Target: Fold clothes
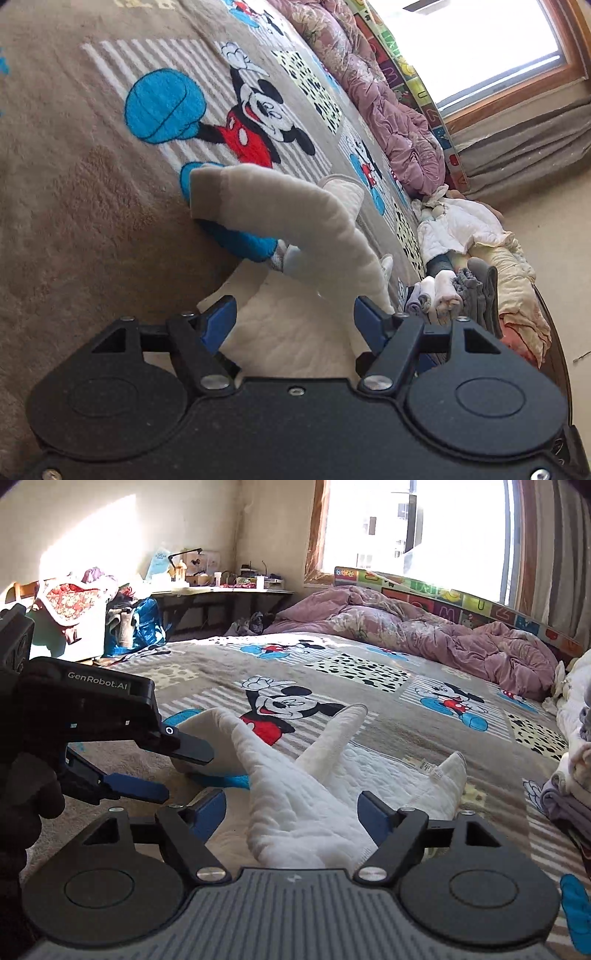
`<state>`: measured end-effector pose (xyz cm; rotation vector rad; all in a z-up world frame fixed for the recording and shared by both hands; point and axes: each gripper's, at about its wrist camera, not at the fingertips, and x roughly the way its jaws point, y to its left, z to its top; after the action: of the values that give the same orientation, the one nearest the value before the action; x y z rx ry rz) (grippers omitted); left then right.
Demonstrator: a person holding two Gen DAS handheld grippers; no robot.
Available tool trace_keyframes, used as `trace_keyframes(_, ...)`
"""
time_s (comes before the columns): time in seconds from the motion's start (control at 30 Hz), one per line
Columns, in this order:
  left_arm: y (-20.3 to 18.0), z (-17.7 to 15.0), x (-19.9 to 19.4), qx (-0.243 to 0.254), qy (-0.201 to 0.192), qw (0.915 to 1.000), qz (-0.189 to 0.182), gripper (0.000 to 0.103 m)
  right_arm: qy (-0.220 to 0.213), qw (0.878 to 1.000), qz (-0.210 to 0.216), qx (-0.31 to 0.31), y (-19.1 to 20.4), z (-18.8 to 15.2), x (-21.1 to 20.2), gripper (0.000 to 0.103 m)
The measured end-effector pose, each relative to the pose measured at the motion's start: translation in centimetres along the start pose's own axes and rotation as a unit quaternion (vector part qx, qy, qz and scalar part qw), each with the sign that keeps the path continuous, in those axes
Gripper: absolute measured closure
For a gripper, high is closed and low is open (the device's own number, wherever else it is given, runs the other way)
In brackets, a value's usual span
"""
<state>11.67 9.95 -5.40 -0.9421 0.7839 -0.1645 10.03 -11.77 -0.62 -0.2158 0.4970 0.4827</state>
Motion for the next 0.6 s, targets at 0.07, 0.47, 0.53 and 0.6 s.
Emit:
trace_keyframes(0.07, 0.3, -0.5, 0.2, -0.015, 0.014, 0.9998, 0.005, 0.034, 0.010, 1.000, -0.021, -0.020, 0.6, 0.0, 0.7, 0.054)
trace_keyframes(0.47, -0.1, -1.9, 0.8, 0.004, 0.032, 0.9989, 0.033, 0.034, -0.012, 0.922, -0.137, 0.363, -11.6, -10.8, -3.2, 0.043)
trace_keyframes(0.53, -0.1, -1.9, 0.7, 0.004, 0.029, 0.9990, 0.034, 0.034, -0.018, 0.890, -0.149, 0.430, -13.1, -13.8, -4.5, 0.042)
trace_keyframes(0.6, -0.1, -1.8, 0.6, 0.002, 0.023, 0.9990, 0.039, 0.034, -0.035, 0.863, -0.152, 0.481, -14.0, -16.1, -5.7, 0.049)
